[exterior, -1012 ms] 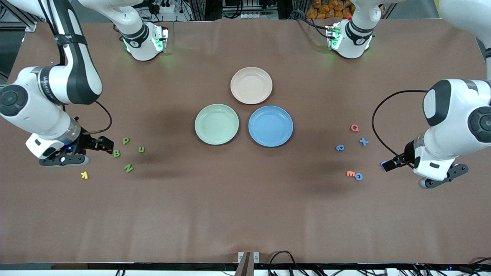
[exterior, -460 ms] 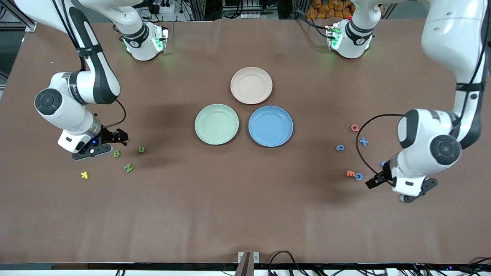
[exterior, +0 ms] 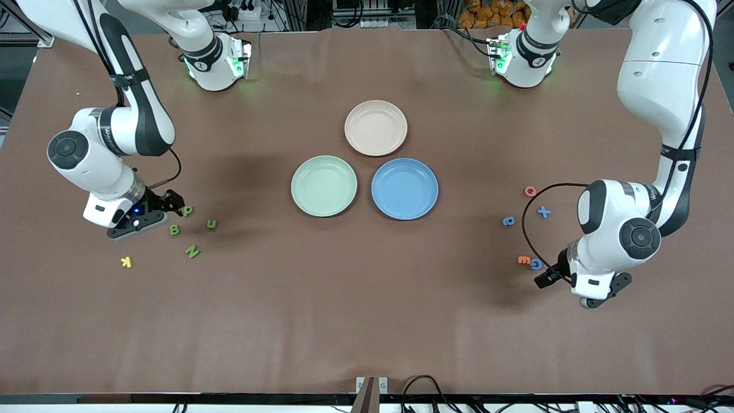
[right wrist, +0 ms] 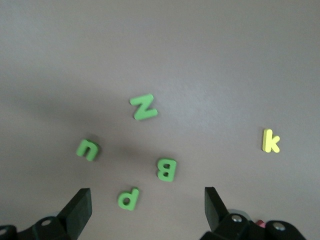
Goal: Sort letters by color into matching plates
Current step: 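Lower the right gripper onto the green B while the left gripper lowers to G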
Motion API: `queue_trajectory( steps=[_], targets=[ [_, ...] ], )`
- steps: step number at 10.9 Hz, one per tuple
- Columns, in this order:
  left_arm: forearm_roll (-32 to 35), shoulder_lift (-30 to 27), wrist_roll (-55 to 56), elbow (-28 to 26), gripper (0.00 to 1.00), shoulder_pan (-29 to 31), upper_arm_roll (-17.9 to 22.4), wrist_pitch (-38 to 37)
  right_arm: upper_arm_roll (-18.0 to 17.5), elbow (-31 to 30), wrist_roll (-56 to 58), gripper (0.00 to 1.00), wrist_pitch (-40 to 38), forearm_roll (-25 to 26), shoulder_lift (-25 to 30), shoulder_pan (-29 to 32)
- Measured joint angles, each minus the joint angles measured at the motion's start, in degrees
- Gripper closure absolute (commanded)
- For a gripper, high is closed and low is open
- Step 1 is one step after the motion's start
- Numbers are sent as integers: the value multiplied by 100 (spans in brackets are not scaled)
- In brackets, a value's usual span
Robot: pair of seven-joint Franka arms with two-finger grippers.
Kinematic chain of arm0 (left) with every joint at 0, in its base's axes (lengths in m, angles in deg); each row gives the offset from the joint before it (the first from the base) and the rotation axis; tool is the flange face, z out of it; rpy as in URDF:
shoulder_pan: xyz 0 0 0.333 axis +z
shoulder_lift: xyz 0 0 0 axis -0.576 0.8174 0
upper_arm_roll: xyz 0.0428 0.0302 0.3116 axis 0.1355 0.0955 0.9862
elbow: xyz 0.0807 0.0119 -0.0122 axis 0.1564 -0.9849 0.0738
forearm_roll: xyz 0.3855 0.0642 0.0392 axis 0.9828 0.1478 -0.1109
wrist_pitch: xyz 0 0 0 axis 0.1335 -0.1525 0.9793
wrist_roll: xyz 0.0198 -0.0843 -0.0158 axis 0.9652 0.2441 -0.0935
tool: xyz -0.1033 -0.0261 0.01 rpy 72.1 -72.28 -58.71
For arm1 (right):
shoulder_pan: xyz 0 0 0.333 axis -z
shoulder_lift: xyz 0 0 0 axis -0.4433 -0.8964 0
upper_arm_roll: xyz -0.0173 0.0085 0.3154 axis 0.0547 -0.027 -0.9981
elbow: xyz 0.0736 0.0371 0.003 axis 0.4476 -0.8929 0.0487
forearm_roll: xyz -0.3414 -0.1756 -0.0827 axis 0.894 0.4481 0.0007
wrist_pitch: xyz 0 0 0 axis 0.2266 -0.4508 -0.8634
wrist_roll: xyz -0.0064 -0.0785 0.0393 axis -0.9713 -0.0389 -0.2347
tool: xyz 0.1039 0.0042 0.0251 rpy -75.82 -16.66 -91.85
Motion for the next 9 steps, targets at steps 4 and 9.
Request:
queue_trajectory(
  steps=[4, 9],
  targets=[
    [0, 17, 621, 11, 0, -22, -11, -8, -10, -268, 72, 0, 405, 282, -249, 225],
    [0, 59, 955, -157, 0, -28, -14, -15, -634, -296, 75, 0, 825, 378, -740, 743]
  ],
)
